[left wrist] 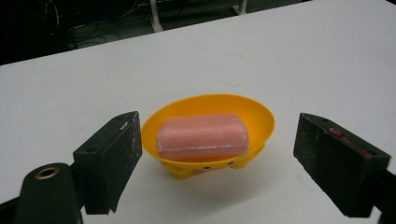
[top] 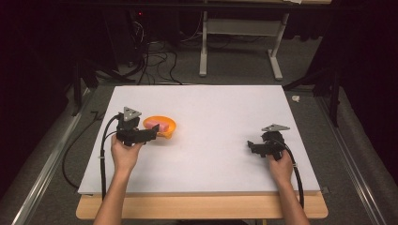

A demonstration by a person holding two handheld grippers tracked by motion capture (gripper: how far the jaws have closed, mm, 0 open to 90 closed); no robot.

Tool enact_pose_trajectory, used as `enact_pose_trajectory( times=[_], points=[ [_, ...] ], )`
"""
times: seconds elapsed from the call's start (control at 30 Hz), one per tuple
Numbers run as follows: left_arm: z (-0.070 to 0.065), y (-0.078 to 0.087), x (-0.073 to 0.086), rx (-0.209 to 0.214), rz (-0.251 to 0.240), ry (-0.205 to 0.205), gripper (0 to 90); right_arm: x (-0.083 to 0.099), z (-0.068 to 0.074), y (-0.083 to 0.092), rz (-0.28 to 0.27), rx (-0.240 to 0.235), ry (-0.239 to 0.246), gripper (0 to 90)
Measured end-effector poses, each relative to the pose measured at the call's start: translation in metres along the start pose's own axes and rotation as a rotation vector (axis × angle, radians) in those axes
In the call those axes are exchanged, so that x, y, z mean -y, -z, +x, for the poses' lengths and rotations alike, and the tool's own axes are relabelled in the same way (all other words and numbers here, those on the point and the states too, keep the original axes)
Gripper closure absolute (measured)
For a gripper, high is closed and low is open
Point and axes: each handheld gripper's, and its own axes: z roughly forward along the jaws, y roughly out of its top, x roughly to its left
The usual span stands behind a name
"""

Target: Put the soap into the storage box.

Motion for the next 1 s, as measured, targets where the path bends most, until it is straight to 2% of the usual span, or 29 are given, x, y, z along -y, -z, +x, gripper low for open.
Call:
enact_pose_trajectory(
  times=[0.53,1.0],
  points=[
    [-0.004,0.022,0.011,0.035,-0.030,-0.023,16.3,0.000,0.000,0.000,-0.001,0.000,0.000,16.2],
    [-0.018,0.029,0.016,0.107,-0.042,-0.040,16.2,0.000,0.000,0.000,0.000,0.000,-0.002,16.1]
  ],
)
